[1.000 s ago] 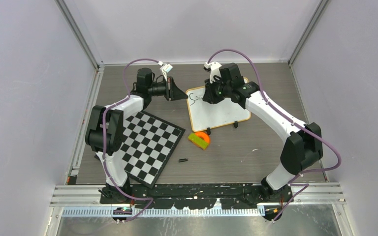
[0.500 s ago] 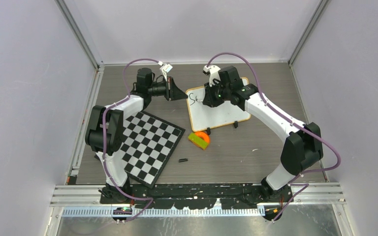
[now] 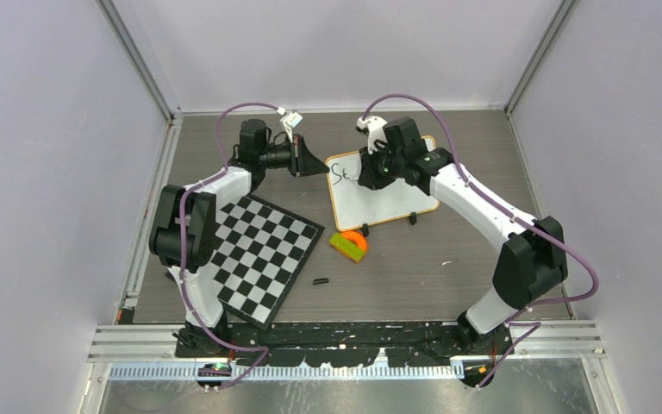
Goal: Write a sentence on the whiteboard
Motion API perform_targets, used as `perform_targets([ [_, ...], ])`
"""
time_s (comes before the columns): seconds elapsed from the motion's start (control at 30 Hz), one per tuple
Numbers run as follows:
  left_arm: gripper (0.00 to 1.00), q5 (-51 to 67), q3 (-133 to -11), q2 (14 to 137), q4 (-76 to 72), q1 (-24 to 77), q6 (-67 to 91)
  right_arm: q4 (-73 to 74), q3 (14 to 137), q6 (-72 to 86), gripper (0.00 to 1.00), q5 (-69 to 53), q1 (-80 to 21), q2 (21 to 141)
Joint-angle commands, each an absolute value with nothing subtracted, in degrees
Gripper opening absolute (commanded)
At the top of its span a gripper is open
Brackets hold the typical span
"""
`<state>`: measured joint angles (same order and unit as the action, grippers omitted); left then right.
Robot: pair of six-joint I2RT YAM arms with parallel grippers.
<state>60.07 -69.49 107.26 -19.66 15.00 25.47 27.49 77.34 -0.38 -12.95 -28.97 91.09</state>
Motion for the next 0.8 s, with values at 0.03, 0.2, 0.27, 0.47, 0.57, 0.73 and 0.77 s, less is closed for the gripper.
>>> perform_targets([
  [0.03, 0.00, 61.64, -70.04, 105.73, -20.58, 15.29, 25.05, 28.51, 80.51, -1.67, 0.00, -10.73, -28.58, 87.94],
  [0.2, 0.00, 61.69, -69.92, 105.60, -20.57, 15.29, 25.00, 28.59, 81.10, -0.89, 0.00, -11.80, -28.65, 87.13],
  [0.27, 0.00, 61.70, -69.93, 105.56, -20.57, 15.29, 24.92, 28.33, 81.00, -0.88, 0.00, -11.61, -28.66, 87.02],
  [0.47, 0.00, 61.79, -69.97, 105.53, -20.57, 15.29, 25.05, 27.66, 81.35, -1.02, 0.00, -11.89, -28.63, 88.66],
  [0.57, 0.00, 61.94, -69.81, 105.47, -20.57, 15.29, 24.81, 27.18, 81.23, -0.67, 0.00, -12.06, -28.65, 89.25],
  [0.73, 0.00, 61.90, -70.05, 105.97, -20.61, 15.31, 24.92, 26.29, 81.28, -0.94, 0.00, -11.09, -28.61, 89.98],
  [0.77, 0.00, 61.90, -70.05, 105.97, -20.65, 15.30, 24.96, 26.36, 81.37, -1.01, 0.00, -10.82, -28.67, 90.14],
])
